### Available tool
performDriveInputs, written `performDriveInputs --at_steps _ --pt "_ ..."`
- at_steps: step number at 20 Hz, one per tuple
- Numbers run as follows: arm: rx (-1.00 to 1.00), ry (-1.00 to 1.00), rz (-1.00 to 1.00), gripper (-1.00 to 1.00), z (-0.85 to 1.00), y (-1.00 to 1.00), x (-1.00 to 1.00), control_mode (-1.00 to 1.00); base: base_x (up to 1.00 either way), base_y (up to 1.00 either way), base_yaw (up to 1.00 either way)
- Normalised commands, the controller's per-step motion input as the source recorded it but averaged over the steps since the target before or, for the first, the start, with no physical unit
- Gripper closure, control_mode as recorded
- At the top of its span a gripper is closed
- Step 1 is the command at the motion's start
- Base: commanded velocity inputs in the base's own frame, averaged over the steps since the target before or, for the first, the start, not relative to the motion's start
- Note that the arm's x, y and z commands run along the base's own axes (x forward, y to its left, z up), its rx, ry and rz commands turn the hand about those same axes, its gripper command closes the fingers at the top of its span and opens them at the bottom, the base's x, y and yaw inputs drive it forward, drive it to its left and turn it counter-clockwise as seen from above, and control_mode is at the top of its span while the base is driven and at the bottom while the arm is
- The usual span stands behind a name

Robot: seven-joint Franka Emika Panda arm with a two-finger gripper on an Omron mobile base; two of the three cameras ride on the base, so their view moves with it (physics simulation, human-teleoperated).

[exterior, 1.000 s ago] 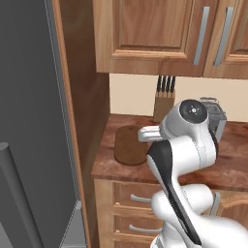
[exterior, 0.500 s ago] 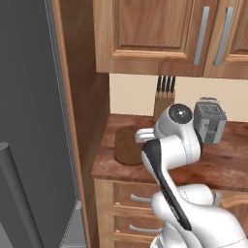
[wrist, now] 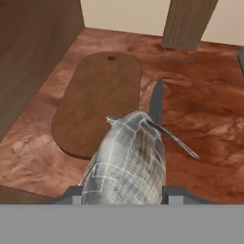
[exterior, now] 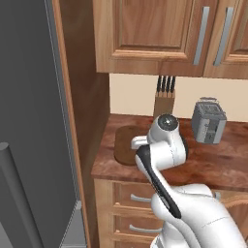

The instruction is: Retrieve the fish from the fridge and place it on the cutting board.

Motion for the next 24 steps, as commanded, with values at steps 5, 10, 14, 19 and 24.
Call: performDriveInputs --at_steps 5,10,14,19,24 --pt "0.00 0.18 0.00 1.00 -0.26 0.00 0.85 -1.00 0.00 0.00 0.00" --pt "0.00 0.14 0.00 1.00 -0.29 0.00 0.77 -1.00 0.00 0.00 0.00" --pt "0.00 0.06 0.00 1.00 -0.26 0.03 0.61 -1.00 0.00 0.00 0.00" --pt "0.00 0.00 0.00 1.00 -0.17 0.02 0.57 -1.00 0.00 0.00 0.00" --pt "0.00 0.00 0.00 1.00 -0.30 0.01 0.48 -1.00 0.00 0.00 0.00"
